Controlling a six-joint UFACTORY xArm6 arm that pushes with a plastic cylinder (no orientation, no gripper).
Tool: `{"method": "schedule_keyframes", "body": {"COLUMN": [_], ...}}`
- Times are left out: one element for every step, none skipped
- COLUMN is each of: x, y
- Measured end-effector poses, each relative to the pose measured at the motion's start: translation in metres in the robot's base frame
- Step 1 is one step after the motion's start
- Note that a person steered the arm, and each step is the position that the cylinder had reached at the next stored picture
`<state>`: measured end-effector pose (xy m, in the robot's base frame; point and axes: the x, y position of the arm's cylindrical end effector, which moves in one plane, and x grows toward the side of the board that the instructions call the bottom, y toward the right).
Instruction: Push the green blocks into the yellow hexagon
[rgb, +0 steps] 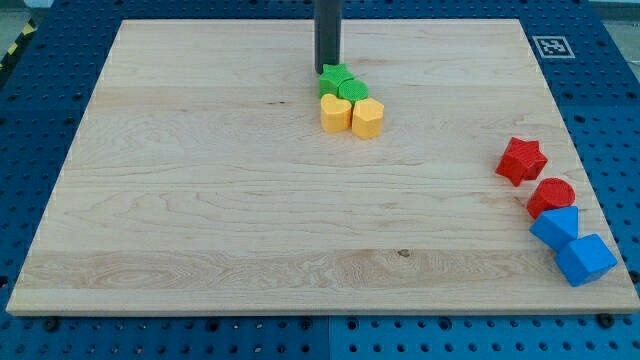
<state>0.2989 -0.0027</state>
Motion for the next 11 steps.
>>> {"method": "schedule_keyframes", "body": {"x": [0.001, 0.008, -0.016, 0.000, 0.018, 0.019, 0.026, 0.026, 0.021, 0.017, 0.017], "y": [-0.008, -0.011, 0.002, 0.010, 0.007, 0.007, 0.006, 0.006, 0.025, 0.061, 0.110]}}
